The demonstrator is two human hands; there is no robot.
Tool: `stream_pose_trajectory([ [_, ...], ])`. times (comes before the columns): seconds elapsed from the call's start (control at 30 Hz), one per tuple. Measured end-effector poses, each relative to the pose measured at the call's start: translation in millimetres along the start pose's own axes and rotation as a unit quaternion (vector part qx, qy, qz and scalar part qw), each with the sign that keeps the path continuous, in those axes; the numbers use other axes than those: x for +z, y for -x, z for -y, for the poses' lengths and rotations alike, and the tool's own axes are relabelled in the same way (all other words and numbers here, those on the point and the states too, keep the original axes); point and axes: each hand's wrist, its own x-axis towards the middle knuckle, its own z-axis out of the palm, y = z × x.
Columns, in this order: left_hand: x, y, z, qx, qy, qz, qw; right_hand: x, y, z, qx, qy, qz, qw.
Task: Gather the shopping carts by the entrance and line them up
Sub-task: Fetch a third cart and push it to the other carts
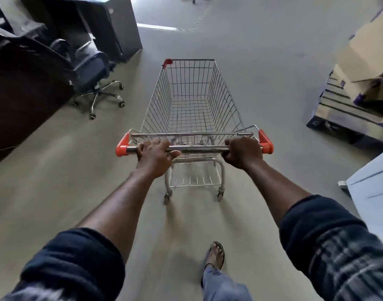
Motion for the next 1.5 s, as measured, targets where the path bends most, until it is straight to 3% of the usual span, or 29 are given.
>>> stream_pose_trajectory([
  [0.17,11.4,-100.0,-31.4,-0.013,-0.001,0.03,0.999,16.2,-91.9,-31.8,0.012,-0.016,-0.062,0.998],
  [0.5,5.8,-303.2,-32.5,-0.015,-0.005,0.072,0.997,28.1,-275.3,-62.6,0.044,-0.101,-0.048,0.993],
  [0.87,13.6,-590.1,-10.0,-0.037,-0.014,0.115,0.993,44.6,-549.4,-87.5,0.137,-0.118,0.055,0.982],
  [1.1,15.6,-747.2,-26.8,-0.074,-0.036,0.078,0.994,47.1,-713.2,-95.2,0.204,-0.133,0.115,0.963],
  [1.5,25.1,-1036.2,-51.9,-0.053,-0.063,0.052,0.995,64.3,-1010.8,-169.7,0.176,-0.066,0.114,0.975],
])
